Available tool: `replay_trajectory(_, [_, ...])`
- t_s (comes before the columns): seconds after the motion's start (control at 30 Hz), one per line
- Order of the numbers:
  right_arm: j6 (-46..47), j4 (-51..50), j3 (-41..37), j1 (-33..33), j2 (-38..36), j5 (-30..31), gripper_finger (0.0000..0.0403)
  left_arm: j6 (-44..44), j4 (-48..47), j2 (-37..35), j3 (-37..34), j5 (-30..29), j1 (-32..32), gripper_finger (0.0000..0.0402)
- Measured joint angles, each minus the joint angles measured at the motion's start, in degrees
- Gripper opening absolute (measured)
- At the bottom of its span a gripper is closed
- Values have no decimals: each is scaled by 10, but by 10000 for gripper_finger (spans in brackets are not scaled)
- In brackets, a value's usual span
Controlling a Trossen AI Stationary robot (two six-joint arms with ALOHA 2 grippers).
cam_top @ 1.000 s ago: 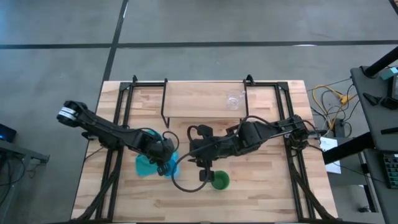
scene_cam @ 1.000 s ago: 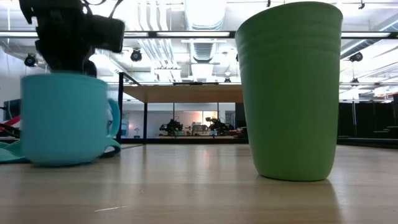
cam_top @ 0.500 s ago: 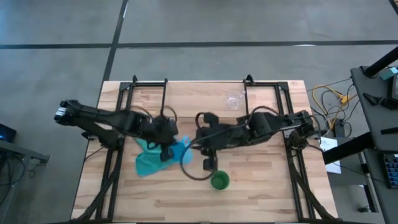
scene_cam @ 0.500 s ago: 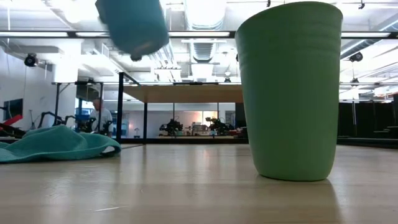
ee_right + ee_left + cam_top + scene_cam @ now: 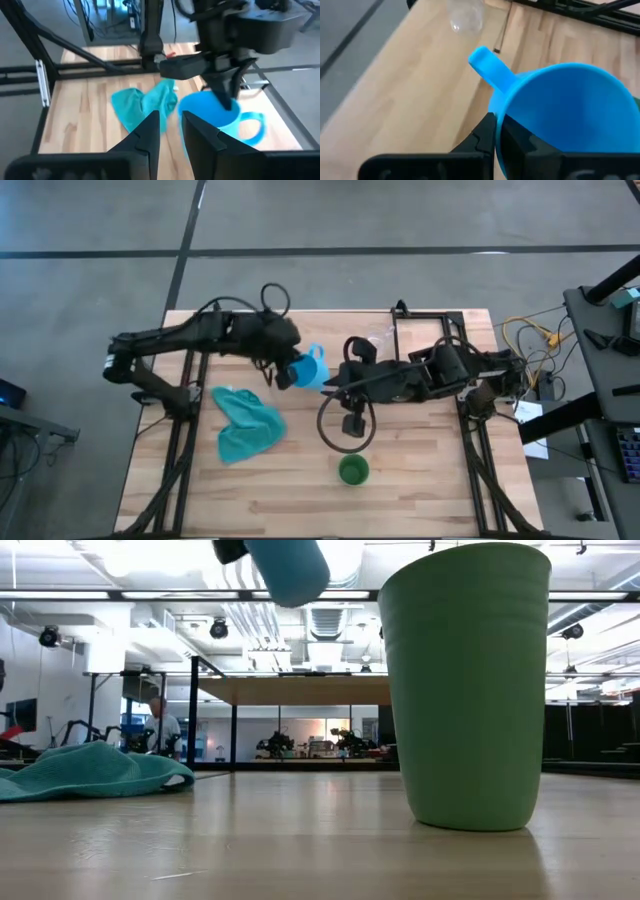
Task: Stack small to large cups/mugs on shelf
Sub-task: Put the blue mug on the shelf
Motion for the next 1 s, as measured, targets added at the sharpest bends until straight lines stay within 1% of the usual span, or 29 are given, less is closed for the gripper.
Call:
replay_trajectory(0.07, [1,-15,0,-2,0,4,86,27,1,24,24,13,19,0])
replay_trajectory(0.13, [2,-26,0,-5,2,20,92,47,1,50,52,25,36,0])
replay_trajectory(0.23, [2,-46,-1,-7,3,45,101,66,0,87,90,46,62,0])
replay_trajectory(0.3, [4,-56,-1,-8,3,51,105,79,-4,110,117,58,80,0])
replay_trajectory(0.47, [22,-89,-1,-8,3,60,112,111,-53,166,170,60,123,0])
replay_trajectory(0.57, [25,-108,-1,-8,3,61,111,125,-73,191,186,60,148,0])
replay_trajectory(0.7, [28,-113,-1,-8,3,61,109,137,-72,218,202,61,171,0])
replay_trajectory(0.87, [28,-126,-1,-9,3,90,111,144,-71,240,221,63,185,0])
replay_trajectory(1.0, [21,-132,-1,-14,3,95,112,154,-69,248,225,70,189,0])
